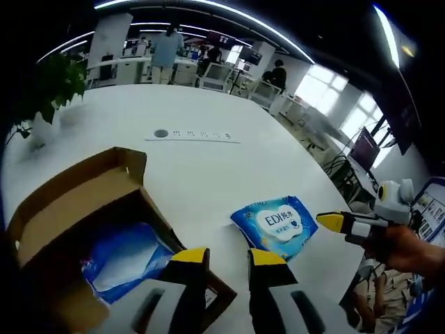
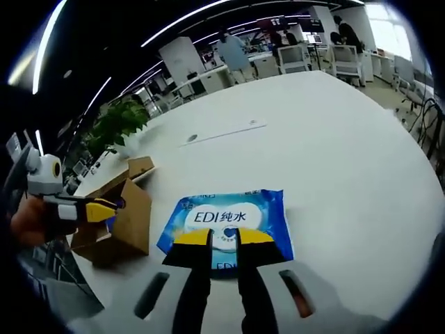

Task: Operate the shoe box by opening the lid, removing the specified soft item, and placing it in the target area until the item is outside and the box remains undamaged.

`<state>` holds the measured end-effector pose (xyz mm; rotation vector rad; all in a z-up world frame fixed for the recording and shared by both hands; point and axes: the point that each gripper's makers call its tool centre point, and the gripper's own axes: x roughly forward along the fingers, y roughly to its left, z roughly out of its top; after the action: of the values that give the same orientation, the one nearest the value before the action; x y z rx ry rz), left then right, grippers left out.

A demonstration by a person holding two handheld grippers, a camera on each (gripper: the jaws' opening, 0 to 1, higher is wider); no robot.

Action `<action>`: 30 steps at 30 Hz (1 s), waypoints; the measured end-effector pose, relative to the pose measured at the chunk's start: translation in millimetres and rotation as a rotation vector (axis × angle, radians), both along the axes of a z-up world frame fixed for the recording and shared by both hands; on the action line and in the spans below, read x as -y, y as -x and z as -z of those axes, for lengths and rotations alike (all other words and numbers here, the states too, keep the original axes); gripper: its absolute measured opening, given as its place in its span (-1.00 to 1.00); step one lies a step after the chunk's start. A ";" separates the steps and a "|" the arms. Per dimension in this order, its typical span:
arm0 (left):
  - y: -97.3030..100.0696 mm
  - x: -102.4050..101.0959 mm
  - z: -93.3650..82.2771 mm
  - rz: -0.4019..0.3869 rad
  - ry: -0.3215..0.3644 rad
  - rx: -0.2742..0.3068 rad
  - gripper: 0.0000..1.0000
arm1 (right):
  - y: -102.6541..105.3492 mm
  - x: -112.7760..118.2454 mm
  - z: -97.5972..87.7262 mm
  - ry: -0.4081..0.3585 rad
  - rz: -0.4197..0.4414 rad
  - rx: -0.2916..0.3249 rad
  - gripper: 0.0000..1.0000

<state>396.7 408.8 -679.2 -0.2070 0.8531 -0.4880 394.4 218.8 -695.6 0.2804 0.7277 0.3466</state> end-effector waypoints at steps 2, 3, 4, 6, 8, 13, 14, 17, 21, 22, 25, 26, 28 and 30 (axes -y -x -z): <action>2.5 -10.1 -1.6 -0.014 0.002 0.005 -0.57 | 0.0 -10.3 -0.9 -0.001 -0.016 0.002 -0.76; 4.8 -14.0 -2.9 -0.018 0.002 0.006 -0.56 | -0.3 -14.7 -1.5 -0.002 -0.023 0.003 -0.76; 6.3 -18.4 -3.4 -0.023 0.002 0.008 -0.56 | -1.5 -19.0 -1.6 -0.002 -0.031 0.005 -0.75; 7.5 -30.1 -3.0 -0.038 0.002 0.010 -0.56 | -2.8 -30.6 -3.1 -0.004 -0.050 0.008 -0.75; 11.2 -41.0 -4.0 -0.054 -0.002 0.013 -0.56 | -2.9 -43.3 -5.0 -0.006 -0.071 0.012 -0.75; 17.4 -65.2 -6.0 -0.083 -0.007 0.022 -0.56 | -1.2 -71.0 -8.7 -0.007 -0.121 0.018 -0.75; 20.0 -72.2 -6.6 -0.092 -0.008 0.023 -0.56 | -1.1 -78.0 -9.2 -0.007 -0.131 0.017 -0.75; 26.7 -90.8 -6.9 -0.119 -0.006 0.023 -0.56 | 0.8 -97.5 -10.2 -0.008 -0.165 0.018 -0.75; 35.1 -113.0 -5.3 -0.153 -0.007 0.021 -0.56 | 2.9 -117.5 -9.4 -0.010 -0.195 0.013 -0.75; 38.3 -119.9 -4.5 -0.164 -0.006 0.019 -0.56 | 3.8 -124.1 -10.0 -0.011 -0.206 0.012 -0.75; 44.7 -133.8 -2.8 -0.188 -0.006 0.015 -0.56 | 6.6 -140.1 -10.9 -0.014 -0.238 0.010 -0.75; 47.6 -139.9 -2.1 -0.199 -0.003 0.013 -0.56 | 8.0 -144.6 -11.8 -0.011 -0.251 0.010 -0.75; 53.5 -149.3 -0.7 -0.215 -0.004 0.010 -0.56 | 10.1 -154.0 -12.3 -0.004 -0.276 0.010 -0.75; 58.7 -157.1 0.7 -0.227 -0.004 0.009 -0.56 | 10.3 -160.9 -12.9 -0.004 -0.288 0.009 -0.75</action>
<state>338.0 565.9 -679.9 -0.2938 0.8103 -0.2747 384.2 379.8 -682.7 0.1771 0.7594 0.6218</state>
